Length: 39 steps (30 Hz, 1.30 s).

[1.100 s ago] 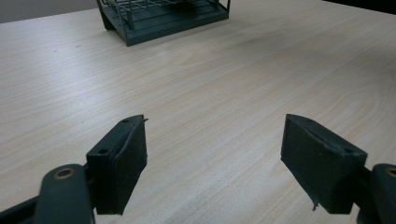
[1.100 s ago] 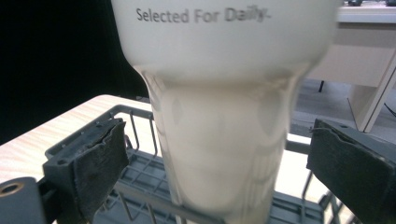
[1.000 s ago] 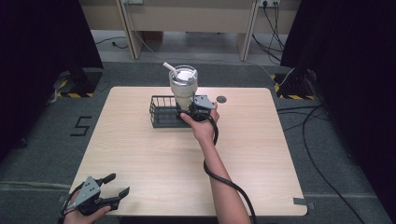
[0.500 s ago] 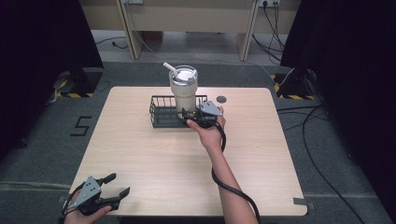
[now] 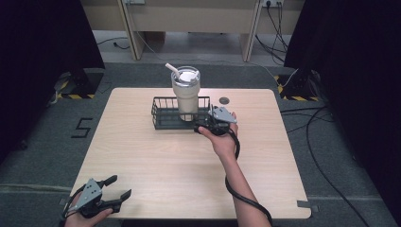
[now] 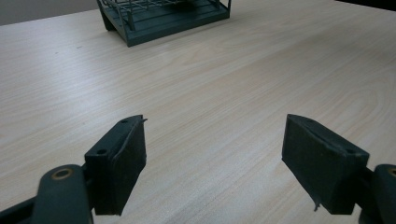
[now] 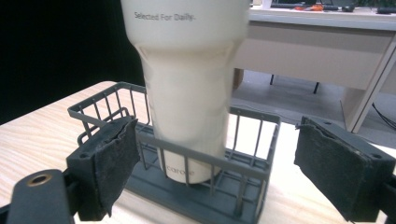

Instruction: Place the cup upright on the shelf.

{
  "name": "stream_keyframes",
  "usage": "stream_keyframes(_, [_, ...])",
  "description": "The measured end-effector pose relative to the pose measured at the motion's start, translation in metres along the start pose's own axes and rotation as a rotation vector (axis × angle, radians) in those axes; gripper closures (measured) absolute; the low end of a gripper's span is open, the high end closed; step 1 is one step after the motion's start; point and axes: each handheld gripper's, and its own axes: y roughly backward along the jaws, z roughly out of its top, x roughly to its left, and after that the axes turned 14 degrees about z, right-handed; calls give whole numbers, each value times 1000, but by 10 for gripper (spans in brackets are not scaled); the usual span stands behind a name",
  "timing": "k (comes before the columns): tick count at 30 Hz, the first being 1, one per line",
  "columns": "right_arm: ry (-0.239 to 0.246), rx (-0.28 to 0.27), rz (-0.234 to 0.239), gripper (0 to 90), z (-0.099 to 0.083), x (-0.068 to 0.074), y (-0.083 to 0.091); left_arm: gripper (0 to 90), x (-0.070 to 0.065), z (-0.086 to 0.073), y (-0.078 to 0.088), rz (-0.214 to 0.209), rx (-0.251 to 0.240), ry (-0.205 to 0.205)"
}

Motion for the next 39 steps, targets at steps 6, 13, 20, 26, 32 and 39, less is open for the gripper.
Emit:
stream_keyframes(6, [-3,17,-8,144,-8,-4,14,210,0,0,0,3,1,3])
stream_keyframes(13, [-3,30,-23,147,-19,-9,29,206,0,0,0,5,2,0])
stream_keyframes(20, [-10,39,-38,147,-27,-15,44,207,-1,0,0,1,6,-8])
stream_keyframes(26, [-23,39,-57,150,-33,-22,58,207,-1,0,0,2,6,-9])
stream_keyframes(32, [-19,43,-66,149,-40,-25,69,207,0,0,0,3,6,-9])
stream_keyframes(39, [-31,33,-71,150,-48,-27,83,207,-1,-1,-1,3,6,-8])
